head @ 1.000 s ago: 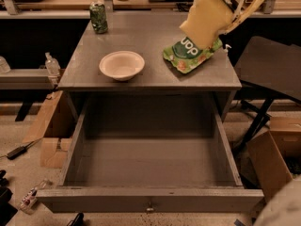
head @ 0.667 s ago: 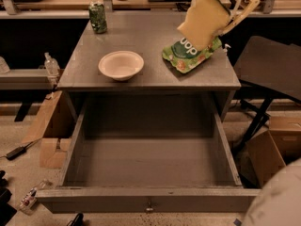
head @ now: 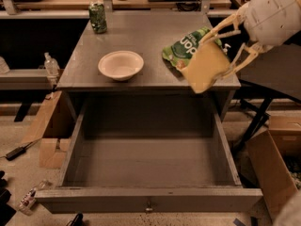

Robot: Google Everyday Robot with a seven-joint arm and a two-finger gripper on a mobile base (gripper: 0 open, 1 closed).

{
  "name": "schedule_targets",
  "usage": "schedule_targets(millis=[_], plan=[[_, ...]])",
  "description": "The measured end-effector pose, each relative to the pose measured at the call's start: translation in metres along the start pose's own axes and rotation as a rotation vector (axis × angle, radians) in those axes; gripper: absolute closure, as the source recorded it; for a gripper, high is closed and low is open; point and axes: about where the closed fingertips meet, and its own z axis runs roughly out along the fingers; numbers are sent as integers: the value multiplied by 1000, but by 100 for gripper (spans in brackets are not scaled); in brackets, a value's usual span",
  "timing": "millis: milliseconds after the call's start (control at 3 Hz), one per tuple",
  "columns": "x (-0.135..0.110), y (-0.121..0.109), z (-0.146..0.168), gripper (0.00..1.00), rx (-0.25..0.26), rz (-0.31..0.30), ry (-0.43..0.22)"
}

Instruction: Place sponge into top drawer

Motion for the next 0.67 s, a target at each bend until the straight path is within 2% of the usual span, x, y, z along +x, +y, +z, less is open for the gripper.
schedule_targets(millis=[333, 667], plan=[[5, -34, 17, 100, -65, 19, 50], [2, -56, 33, 100, -48, 76, 81]])
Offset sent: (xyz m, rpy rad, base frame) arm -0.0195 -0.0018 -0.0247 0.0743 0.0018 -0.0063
